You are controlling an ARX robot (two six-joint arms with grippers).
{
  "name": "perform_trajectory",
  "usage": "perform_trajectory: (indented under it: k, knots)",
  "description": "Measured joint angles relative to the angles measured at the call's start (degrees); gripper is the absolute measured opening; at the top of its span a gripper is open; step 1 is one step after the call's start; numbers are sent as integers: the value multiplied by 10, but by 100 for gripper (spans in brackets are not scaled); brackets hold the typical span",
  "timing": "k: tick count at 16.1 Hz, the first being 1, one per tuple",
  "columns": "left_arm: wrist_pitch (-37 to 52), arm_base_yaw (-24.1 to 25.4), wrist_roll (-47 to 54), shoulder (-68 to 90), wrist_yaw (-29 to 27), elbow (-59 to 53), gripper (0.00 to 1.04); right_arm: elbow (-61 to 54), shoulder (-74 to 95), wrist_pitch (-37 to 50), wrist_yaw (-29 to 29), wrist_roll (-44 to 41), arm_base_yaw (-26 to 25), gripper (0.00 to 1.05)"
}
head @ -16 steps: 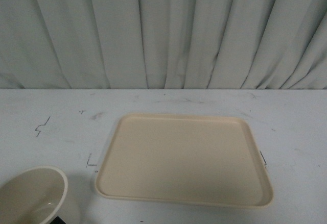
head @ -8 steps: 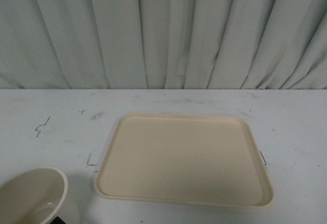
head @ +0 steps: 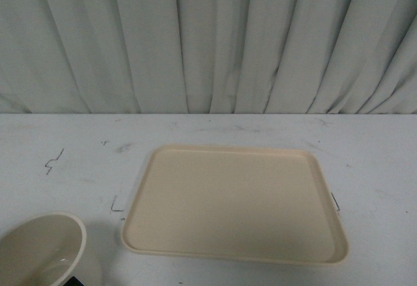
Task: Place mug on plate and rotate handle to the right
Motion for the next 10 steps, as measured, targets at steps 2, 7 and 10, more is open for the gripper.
perform_trajectory:
  k: [2, 7, 10]
  knots:
    - [0, 0, 0, 0, 0, 0, 98, 0, 0, 0, 0, 0, 0, 98]
    - [0, 0, 0, 0, 0, 0, 98, 0, 0, 0, 0, 0, 0, 98]
    - [0, 0, 0, 0, 0, 0, 98, 0, 0, 0, 0, 0, 0, 98]
